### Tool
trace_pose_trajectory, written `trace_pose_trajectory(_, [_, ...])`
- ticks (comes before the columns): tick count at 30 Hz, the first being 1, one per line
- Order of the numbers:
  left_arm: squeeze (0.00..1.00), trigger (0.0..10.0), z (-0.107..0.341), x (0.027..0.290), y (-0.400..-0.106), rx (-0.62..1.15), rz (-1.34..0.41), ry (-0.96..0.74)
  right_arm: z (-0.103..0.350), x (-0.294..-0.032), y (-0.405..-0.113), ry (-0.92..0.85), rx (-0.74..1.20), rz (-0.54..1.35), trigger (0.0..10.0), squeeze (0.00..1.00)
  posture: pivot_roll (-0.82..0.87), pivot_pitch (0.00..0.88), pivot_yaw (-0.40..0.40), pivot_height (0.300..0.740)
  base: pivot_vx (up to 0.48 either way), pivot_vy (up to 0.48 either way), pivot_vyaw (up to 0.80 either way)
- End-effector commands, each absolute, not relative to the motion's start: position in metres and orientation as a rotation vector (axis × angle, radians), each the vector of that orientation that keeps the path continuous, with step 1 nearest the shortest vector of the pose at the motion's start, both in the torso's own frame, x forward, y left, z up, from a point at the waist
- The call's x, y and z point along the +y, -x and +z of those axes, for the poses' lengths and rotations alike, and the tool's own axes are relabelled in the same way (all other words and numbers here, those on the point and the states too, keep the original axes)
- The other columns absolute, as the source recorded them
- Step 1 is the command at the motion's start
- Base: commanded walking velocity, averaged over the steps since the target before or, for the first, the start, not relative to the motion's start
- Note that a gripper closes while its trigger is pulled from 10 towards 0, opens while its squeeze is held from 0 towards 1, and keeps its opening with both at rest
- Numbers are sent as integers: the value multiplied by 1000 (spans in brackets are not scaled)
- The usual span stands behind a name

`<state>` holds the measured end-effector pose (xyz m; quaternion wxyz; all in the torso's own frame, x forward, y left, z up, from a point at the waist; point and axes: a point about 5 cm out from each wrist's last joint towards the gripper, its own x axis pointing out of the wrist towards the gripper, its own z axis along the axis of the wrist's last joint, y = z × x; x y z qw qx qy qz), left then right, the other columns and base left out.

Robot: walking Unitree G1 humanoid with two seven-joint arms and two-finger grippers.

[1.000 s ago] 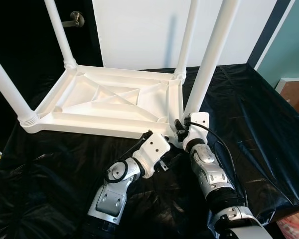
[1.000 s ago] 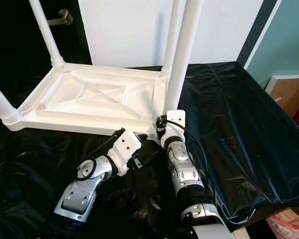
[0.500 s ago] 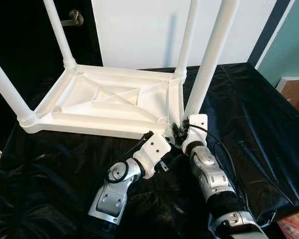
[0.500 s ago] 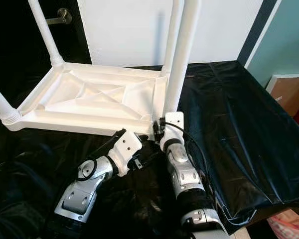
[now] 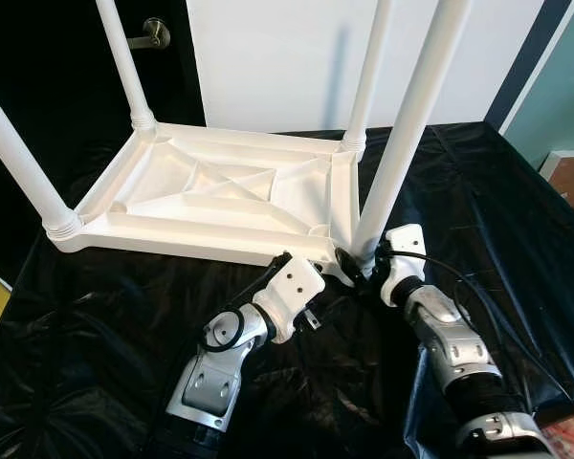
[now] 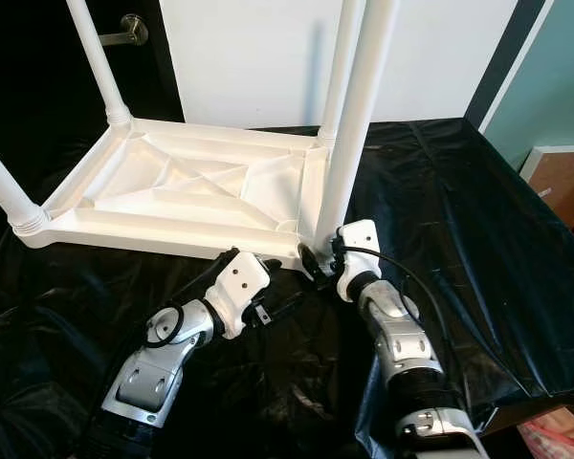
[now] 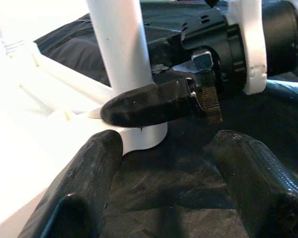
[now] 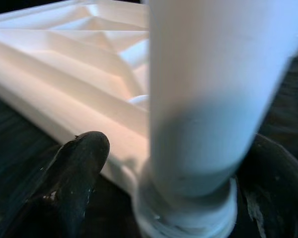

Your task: Building children table

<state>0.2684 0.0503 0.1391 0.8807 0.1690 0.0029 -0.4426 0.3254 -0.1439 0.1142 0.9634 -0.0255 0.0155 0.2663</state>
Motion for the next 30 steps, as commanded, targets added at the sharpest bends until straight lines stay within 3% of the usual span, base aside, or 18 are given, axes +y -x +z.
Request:
trace_pose_trajectory(1, [0, 10000, 139, 50, -271, -7, -854, -338, 120, -148, -331, 87, 14, 610, 10000, 0, 12, 7, -44, 740, 0, 0, 0])
trace_pose_trajectory(17, [0, 10000, 143, 52, -275, -15, -833, -338, 120, -139, -352, 235, 100, 802, 10000, 0, 42, 18, -55, 740, 0, 0, 0])
trace_pose_trajectory(18, [0, 10000, 144, 54, -275, -16, -823, -338, 116, -138, -352, 234, 121, 821, 8196, 0, 50, 20, -60, 740, 0, 0, 0])
trace_pose_trajectory(19, [0, 10000, 144, 56, -275, -15, -813, -337, 113, -139, -352, 238, 133, 831, 2392, 0, 53, 21, -62, 740, 0, 0, 0])
trace_pose_trajectory(20, [0, 10000, 144, 56, -275, -15, -813, -337, 113, -139, -352, 238, 133, 831, 2392, 0, 53, 21, -62, 740, 0, 0, 0])
trace_pose_trajectory(21, [0, 10000, 144, 57, -274, -13, -805, -336, 111, -140, -351, 237, 143, 837, 0, 0, 58, 24, -66, 740, 0, 0, 0])
trace_pose_trajectory(29, [0, 10000, 143, 56, -272, -9, -809, -330, 107, -151, -351, 220, 169, 823, 431, 0, 46, 28, -57, 740, 0, 0, 0])
trace_pose_trajectory(30, [0, 10000, 143, 56, -273, -9, -812, -330, 107, -152, -352, 214, 168, 815, 10000, 0, 43, 30, -55, 740, 0, 0, 0])
